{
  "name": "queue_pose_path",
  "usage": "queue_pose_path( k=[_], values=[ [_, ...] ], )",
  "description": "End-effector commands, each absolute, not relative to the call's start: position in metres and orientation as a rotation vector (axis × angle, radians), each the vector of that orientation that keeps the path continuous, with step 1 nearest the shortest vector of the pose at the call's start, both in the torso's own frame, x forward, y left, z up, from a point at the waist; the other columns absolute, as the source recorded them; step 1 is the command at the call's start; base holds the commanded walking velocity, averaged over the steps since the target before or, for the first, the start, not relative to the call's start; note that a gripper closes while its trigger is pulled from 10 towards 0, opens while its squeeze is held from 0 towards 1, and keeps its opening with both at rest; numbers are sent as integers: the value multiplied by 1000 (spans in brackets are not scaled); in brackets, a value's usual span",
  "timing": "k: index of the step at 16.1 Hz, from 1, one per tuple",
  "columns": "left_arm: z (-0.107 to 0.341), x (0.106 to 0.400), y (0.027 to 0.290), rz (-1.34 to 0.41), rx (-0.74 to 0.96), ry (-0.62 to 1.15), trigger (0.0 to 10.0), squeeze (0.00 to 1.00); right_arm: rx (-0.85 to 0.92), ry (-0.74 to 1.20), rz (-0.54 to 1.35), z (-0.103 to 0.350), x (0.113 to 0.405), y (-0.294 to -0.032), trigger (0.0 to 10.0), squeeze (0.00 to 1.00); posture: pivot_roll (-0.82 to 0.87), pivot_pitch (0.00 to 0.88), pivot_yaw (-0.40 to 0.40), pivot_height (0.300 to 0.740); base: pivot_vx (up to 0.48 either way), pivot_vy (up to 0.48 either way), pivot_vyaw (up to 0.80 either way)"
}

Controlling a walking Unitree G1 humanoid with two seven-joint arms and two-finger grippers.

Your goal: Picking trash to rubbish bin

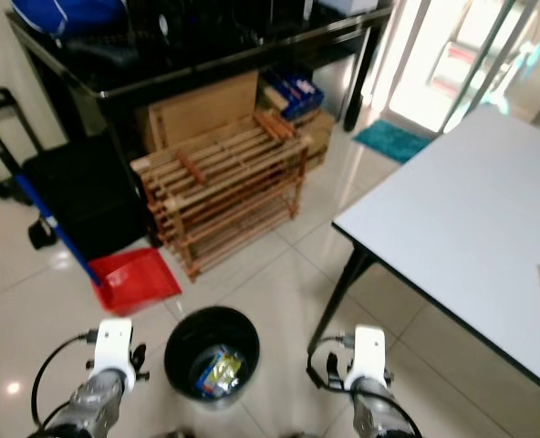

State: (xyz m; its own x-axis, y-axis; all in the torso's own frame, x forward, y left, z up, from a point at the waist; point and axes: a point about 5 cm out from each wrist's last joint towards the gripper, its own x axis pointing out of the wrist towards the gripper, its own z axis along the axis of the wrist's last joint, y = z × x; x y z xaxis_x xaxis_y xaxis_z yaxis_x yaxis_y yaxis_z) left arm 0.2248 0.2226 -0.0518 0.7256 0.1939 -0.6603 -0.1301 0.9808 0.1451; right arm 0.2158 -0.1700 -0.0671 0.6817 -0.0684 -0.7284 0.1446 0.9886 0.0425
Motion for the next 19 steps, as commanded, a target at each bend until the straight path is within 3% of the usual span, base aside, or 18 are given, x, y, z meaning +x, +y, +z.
queue_pose_path(
  k=[1, 5, 9, 13, 19],
  values=[
    [-55, 221, 221, 184, 99, 758, 10000, 0, 104, 829, -131, -70, 211, -173, 10000, 0, -14, 30, -59, 740, 0, 0, 0],
    [-55, 220, 222, 187, 106, 763, 10000, 0, 98, 833, -128, -70, 210, -174, 10000, 0, -15, 28, -64, 740, 0, 0, 0],
    [-57, 218, 222, 185, 134, 770, 10000, 0, 93, 834, -114, -70, 212, -171, 10000, 0, -14, 21, -65, 740, 0, 0, -800],
    [-59, 214, 223, 196, 147, 785, 10000, 0, 91, 833, -106, -70, 211, -170, 10000, 0, -17, 20, -64, 740, 0, -186, 0],
    [-59, 214, 222, 181, 159, 787, 10000, 0, 93, 835, -95, -71, 210, -168, 10000, 0, -15, 20, -65, 740, 0, 0, -667]
  ],
)
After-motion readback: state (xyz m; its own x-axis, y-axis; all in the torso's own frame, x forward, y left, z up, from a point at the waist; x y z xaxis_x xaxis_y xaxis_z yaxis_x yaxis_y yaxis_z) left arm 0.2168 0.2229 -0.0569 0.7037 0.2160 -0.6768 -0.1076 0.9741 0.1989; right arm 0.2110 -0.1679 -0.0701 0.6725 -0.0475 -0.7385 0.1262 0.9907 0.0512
